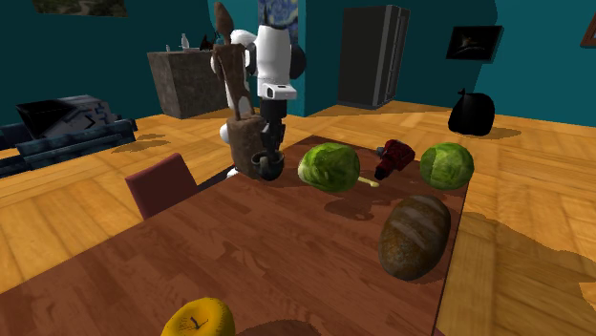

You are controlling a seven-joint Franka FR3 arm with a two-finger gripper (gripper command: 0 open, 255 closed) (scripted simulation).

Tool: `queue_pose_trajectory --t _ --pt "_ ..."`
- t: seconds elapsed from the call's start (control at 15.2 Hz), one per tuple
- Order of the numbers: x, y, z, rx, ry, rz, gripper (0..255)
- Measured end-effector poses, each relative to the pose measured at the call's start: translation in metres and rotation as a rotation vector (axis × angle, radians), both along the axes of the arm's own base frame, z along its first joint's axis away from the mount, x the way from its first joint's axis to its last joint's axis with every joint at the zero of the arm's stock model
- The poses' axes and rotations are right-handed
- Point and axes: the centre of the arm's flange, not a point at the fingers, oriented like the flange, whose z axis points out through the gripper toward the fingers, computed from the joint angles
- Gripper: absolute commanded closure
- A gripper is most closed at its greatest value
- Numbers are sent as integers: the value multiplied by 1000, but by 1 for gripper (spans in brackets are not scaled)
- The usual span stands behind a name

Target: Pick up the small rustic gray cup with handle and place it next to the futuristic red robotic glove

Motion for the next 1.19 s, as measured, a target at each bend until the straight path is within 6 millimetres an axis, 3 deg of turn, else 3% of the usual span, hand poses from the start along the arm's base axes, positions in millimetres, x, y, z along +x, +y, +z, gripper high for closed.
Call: queue_pose_trajectory --t 0.79,1.19 --pt "0 1 63 0 0 0 255" --pt "20 64 66 1 1 2 255"
